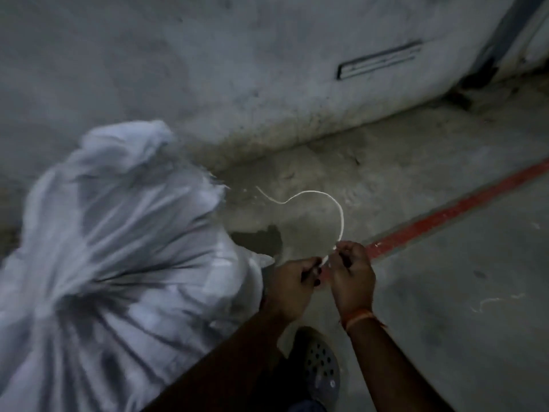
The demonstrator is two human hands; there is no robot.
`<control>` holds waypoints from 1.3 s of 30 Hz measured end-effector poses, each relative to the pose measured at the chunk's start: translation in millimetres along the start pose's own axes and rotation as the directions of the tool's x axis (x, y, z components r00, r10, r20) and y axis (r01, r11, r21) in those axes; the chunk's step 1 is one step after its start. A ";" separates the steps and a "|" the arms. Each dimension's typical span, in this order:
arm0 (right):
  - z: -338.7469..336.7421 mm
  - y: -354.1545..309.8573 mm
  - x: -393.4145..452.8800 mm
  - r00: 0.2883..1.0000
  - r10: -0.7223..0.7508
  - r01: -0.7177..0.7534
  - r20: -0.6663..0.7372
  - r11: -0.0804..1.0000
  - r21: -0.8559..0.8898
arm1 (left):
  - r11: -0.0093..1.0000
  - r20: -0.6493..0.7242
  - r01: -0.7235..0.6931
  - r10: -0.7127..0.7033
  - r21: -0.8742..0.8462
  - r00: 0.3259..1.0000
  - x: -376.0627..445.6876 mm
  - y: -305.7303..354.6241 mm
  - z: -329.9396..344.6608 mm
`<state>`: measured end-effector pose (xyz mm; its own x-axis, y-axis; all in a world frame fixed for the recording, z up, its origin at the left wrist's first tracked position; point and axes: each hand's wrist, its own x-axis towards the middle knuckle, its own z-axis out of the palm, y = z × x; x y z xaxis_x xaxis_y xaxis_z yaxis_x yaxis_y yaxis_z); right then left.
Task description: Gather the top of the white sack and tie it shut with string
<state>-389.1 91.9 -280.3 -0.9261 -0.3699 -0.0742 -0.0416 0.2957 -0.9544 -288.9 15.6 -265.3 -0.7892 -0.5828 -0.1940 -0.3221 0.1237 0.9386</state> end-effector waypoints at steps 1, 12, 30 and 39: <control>6.1 -17.9 -6.4 1.000 0.008 -0.008 -0.009 0.999 0.051 | 0.999 -0.030 -0.035 0.035 0.029 0.999 -13.3 13.8 -13.9; 53.3 -177.8 -102.9 0.993 0.094 -0.115 0.070 0.883 0.454 | 0.993 -0.219 -0.097 0.111 0.073 0.969 -142.5 77.2 -135.4; 120.3 -210.4 -153.7 0.982 0.013 -0.123 0.187 0.795 0.594 | 0.796 -0.798 0.406 0.152 0.448 0.583 -163.4 39.8 -239.6; 127.0 -206.8 -135.2 0.973 0.123 -0.222 0.197 0.738 0.637 | 0.769 -0.832 0.578 -0.112 0.273 0.543 -111.3 31.8 -275.8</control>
<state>-207.7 -31.1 -109.7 -0.8322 -0.4969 -0.2460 0.4134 -0.2604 -0.8725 -67.0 -137.1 -135.1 0.0427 -0.9987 0.0266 -0.8464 -0.0220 0.5320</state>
